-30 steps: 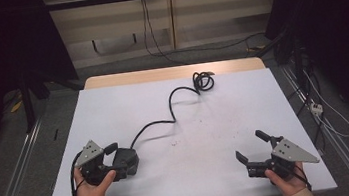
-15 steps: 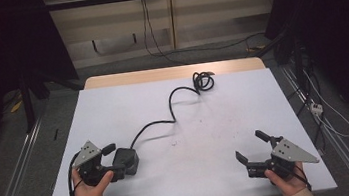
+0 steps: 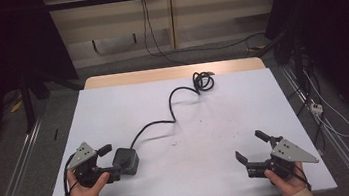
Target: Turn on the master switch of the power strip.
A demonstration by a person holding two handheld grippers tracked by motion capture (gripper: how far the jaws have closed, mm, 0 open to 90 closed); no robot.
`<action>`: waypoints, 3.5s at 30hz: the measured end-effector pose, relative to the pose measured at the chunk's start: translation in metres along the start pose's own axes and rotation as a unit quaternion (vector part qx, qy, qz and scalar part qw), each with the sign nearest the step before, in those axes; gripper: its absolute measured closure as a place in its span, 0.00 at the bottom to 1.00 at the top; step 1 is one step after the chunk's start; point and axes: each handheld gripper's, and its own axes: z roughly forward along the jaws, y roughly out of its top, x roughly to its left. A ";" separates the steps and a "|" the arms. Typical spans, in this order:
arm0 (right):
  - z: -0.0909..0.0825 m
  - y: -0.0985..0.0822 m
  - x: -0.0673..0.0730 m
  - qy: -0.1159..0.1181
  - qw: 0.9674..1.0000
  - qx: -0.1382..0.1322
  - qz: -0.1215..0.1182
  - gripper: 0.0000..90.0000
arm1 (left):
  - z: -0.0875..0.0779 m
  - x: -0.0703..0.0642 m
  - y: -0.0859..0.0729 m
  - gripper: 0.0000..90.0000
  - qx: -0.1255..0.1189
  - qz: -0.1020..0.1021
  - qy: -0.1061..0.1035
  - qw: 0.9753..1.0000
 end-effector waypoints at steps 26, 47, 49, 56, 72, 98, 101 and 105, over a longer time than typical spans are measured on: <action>-0.001 0.000 0.000 -0.002 1.000 -0.002 0.001 0.05 | -0.017 0.013 -0.008 0.07 -0.010 -0.002 0.016 1.000; -0.001 0.000 0.000 -0.001 1.000 -0.002 0.001 0.05 | -0.025 0.025 -0.016 0.06 -0.004 -0.002 0.027 1.000; -0.001 0.000 0.000 -0.001 1.000 -0.003 0.000 0.05 | -0.025 0.026 -0.017 0.06 -0.005 -0.003 0.027 1.000; -0.001 0.000 0.000 -0.001 1.000 -0.002 0.000 0.05 | -0.028 0.031 -0.021 0.06 -0.001 -0.007 0.030 1.000; -0.001 0.000 0.000 -0.001 1.000 -0.002 0.000 0.05 | -0.032 0.040 -0.027 0.06 0.005 -0.010 0.036 0.999; 0.000 0.000 -0.001 -0.001 1.000 0.002 -0.001 0.05 | -0.031 0.042 -0.030 0.06 0.012 -0.007 0.033 0.999; 0.000 -0.001 -0.002 -0.001 1.000 0.002 0.000 0.05 | -0.030 0.040 -0.030 0.06 0.013 -0.009 0.032 0.999; 0.000 -0.001 -0.002 -0.001 1.000 0.002 -0.001 0.05 | -0.031 0.041 -0.030 0.06 0.010 -0.008 0.032 0.999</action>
